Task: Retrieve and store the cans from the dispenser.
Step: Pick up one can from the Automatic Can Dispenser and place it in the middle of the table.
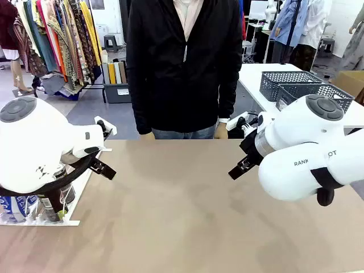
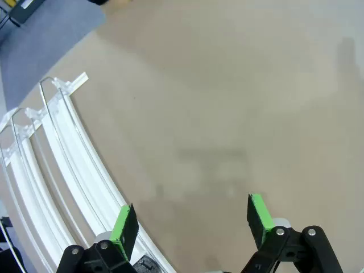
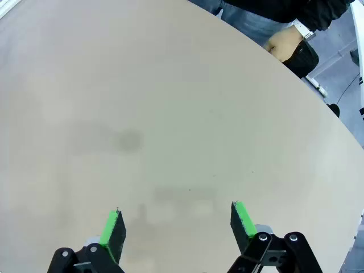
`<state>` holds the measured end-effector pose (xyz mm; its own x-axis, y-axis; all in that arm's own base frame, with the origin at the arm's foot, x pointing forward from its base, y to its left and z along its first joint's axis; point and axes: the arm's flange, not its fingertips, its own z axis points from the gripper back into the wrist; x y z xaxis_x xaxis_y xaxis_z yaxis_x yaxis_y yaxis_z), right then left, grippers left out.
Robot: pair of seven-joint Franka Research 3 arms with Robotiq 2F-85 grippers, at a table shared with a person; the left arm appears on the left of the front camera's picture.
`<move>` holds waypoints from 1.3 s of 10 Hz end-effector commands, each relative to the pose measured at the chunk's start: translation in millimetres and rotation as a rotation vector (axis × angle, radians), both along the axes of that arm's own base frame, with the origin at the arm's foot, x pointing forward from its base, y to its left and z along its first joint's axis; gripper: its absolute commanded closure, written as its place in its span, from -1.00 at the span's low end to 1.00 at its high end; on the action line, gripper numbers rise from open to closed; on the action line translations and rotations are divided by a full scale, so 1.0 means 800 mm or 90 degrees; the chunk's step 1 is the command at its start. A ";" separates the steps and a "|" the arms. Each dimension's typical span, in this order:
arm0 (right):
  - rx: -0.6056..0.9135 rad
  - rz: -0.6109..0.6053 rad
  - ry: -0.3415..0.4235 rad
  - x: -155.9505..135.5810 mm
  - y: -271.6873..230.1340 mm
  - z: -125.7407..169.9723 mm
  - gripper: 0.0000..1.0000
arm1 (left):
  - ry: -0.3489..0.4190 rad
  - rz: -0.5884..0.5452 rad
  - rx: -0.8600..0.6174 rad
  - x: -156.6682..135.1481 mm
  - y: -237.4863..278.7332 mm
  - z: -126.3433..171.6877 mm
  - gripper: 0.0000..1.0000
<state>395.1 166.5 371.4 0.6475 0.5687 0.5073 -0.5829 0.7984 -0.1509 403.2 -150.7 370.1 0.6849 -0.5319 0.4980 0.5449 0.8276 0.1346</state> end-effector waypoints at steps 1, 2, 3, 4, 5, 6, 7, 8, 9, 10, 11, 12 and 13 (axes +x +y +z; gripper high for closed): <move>0.000 0.000 0.000 0.000 0.000 0.000 -1.00 | -0.001 0.000 0.000 0.000 0.000 0.000 -1.00; 0.000 0.000 0.000 0.000 0.000 0.000 -1.00 | -0.001 0.000 0.000 0.000 0.000 0.000 -1.00; 0.000 0.000 0.000 0.000 0.000 0.000 -1.00 | -0.001 0.000 0.000 0.000 0.000 0.000 -1.00; 0.000 0.000 0.000 0.000 0.000 0.000 -1.00 | -0.001 0.000 0.000 0.000 0.000 0.000 -1.00; 0.000 0.000 0.000 0.000 0.000 0.000 -1.00 | -0.001 0.000 0.000 0.000 0.000 0.000 -1.00; 0.000 0.000 0.000 0.000 0.000 0.000 -1.00 | -0.001 0.000 0.000 0.000 0.000 0.000 -1.00; 0.000 0.000 0.000 0.000 0.000 0.000 -1.00 | -0.001 0.000 0.000 0.000 0.000 0.000 -1.00; 0.000 0.000 0.000 0.000 0.000 0.000 -1.00 | -0.001 0.000 0.000 0.000 0.000 0.000 -1.00; 0.000 0.000 0.000 0.000 0.000 0.000 -1.00 | -0.001 0.000 0.000 0.000 0.000 0.000 -1.00; 0.000 0.000 0.000 0.000 0.000 0.000 -1.00 | -0.001 0.000 0.000 0.000 0.000 0.000 -1.00; 0.000 0.000 0.000 0.000 0.000 0.000 -1.00 | -0.001 0.000 0.000 0.000 0.000 0.000 -1.00; 0.000 0.000 0.000 0.000 0.000 0.000 -1.00 | -0.001 0.000 0.000 0.000 0.000 0.000 -1.00; 0.000 0.000 0.000 0.000 0.000 0.000 -1.00 | 0.000 0.000 0.000 0.000 0.000 0.000 -1.00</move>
<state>395.1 166.6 371.4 0.6475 0.5687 0.5073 -0.5829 0.7984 -0.1510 403.2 -150.6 370.1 0.6853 -0.5314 0.4981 0.5445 0.8280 0.1342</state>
